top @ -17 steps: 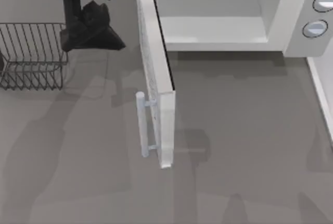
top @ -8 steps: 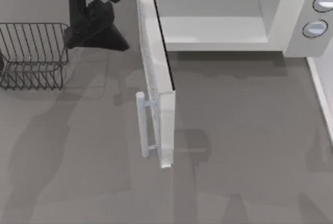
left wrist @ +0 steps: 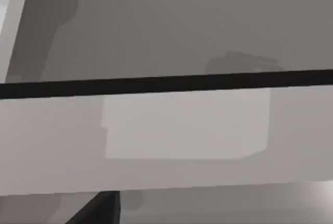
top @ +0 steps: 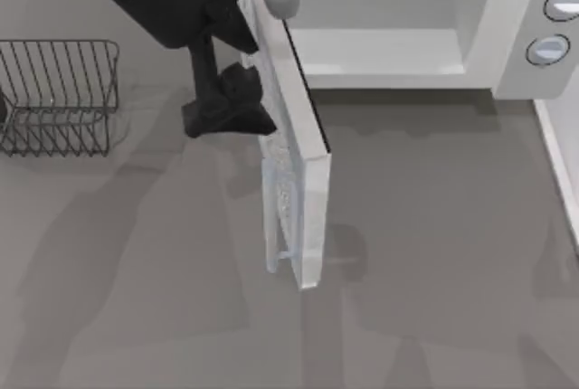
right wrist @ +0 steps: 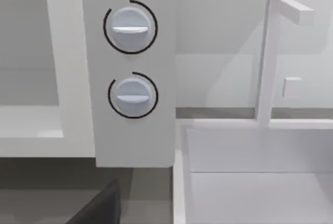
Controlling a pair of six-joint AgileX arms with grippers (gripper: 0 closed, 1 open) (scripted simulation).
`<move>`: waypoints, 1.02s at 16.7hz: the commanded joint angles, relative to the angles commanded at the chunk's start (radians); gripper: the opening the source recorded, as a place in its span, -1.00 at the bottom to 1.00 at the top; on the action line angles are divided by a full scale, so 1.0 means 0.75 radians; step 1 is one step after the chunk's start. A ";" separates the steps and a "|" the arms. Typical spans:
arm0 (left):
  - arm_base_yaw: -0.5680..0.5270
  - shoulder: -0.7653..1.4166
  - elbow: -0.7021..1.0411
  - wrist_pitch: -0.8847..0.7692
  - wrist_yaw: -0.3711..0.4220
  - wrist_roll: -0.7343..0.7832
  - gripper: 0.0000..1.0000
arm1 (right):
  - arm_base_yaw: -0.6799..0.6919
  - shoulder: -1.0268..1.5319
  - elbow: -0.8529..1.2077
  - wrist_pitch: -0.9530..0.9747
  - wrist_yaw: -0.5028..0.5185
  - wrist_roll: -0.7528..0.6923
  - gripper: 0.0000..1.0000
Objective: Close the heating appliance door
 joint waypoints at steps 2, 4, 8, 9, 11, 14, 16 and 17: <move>-0.017 -0.001 -0.046 0.047 -0.005 -0.017 1.00 | 0.000 0.000 0.000 0.000 0.000 0.000 1.00; -0.018 -0.001 -0.049 0.050 -0.006 -0.018 1.00 | 0.000 0.000 0.000 0.000 0.000 0.000 1.00; -0.018 -0.001 -0.049 0.050 -0.006 -0.018 0.70 | 0.000 0.000 0.000 0.000 0.000 0.000 1.00; -0.018 -0.001 -0.049 0.050 -0.006 -0.018 0.55 | 0.000 0.000 0.000 0.000 0.000 0.000 1.00; -0.018 -0.001 -0.049 0.050 -0.006 -0.018 0.25 | 0.000 0.000 0.000 0.000 0.000 0.000 1.00; -0.018 -0.001 -0.049 0.050 -0.006 -0.018 -0.21 | 0.000 0.000 0.000 0.000 0.000 0.000 1.00; -0.018 -0.001 -0.049 0.050 -0.006 -0.018 -0.51 | 0.000 0.000 0.000 0.000 0.000 0.000 1.00; -0.018 -0.001 -0.049 0.050 -0.006 -0.018 -0.66 | 0.000 0.000 0.000 0.000 0.000 0.000 1.00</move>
